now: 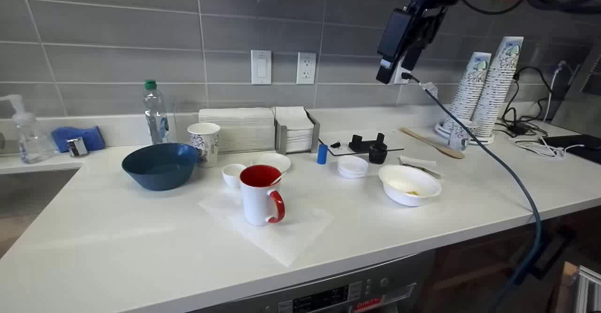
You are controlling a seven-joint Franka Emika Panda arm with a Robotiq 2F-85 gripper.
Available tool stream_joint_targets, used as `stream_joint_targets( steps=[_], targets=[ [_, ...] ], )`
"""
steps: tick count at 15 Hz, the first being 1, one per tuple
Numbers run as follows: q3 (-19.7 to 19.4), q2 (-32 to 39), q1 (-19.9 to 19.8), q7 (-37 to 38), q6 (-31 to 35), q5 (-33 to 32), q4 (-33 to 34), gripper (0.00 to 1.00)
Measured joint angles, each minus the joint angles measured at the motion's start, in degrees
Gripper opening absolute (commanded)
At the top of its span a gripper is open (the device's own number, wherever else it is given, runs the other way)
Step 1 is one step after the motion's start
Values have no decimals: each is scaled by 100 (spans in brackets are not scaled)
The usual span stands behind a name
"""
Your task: Remove the yellow object from the bowl, then shift the bowl to the left
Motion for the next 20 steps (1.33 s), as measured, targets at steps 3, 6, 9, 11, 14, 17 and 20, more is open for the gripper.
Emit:
stream_joint_targets(
  steps=[3,6,9,11,14,17,20],
  targets=[
    [0,0,0,0,0,0,0,100],
    [0,0,0,0,0,0,0,100],
    [-13,1,31,-38,1,-1,0,100],
    [-77,29,112,-291,11,-17,-14,100],
    [-434,214,183,-963,30,-15,-57,100],
    [-1013,597,188,-1888,107,-11,-87,100],
    [-1562,1128,179,-2750,343,12,-140,100]
  ],
)
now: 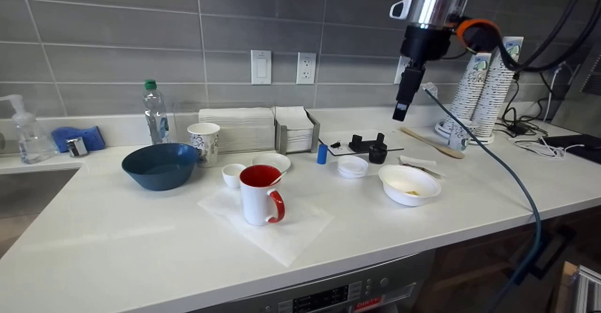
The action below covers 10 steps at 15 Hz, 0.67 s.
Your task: Remove the yellow object from the bowl, then shift the bowl to the left
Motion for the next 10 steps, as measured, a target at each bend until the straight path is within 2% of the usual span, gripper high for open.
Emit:
stream_joint_targets(
  steps=[4,10],
  targets=[
    [-468,777,-96,-897,130,7,-65,100],
    [-775,1647,-443,-1850,638,269,-63,100]
  ],
)
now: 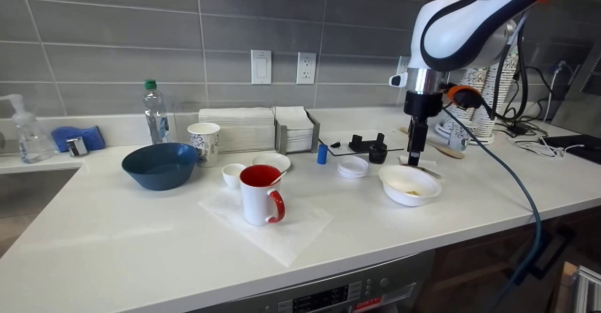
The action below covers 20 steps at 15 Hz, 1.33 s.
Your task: Remove the yellow object from the bowl, then shift the bowl to the left
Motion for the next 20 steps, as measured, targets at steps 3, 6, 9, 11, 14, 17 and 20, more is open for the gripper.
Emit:
stream_joint_targets(
  steps=[3,6,9,11,14,17,20],
  targets=[
    [-7,147,-25,-71,87,55,15,100],
    [10,147,-34,-71,87,56,35,100],
    [100,183,-39,-343,-94,94,26,100],
    [133,285,-39,-605,-189,163,18,100],
    [135,496,-87,-942,-183,259,26,100],
    [135,701,-185,-1246,-125,487,49,100],
    [174,885,-276,-1434,147,873,62,73]
  ],
)
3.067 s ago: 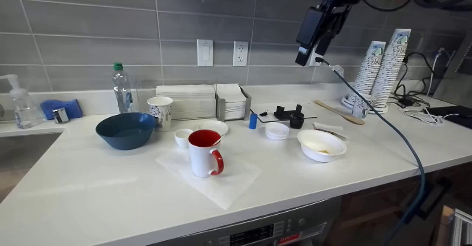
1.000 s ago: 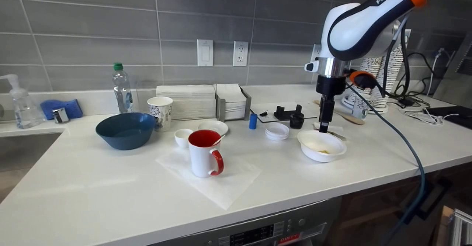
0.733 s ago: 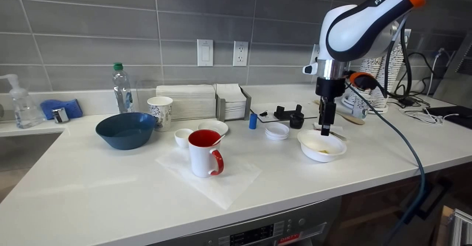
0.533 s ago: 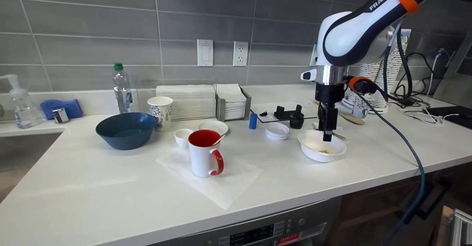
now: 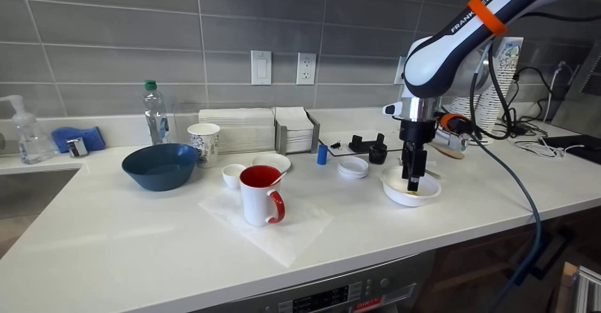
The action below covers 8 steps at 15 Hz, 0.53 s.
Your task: Remove the yellow object from the bowl, then shift the bowl to the left
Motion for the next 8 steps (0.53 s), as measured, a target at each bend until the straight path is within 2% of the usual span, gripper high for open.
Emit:
stream_joint_targets(
  steps=[1,3,8],
  targets=[
    [26,52,-28,-44,112,133,1,69],
    [82,138,-71,-122,315,381,5,54],
    [223,300,-123,-166,845,584,-3,43]
  ],
)
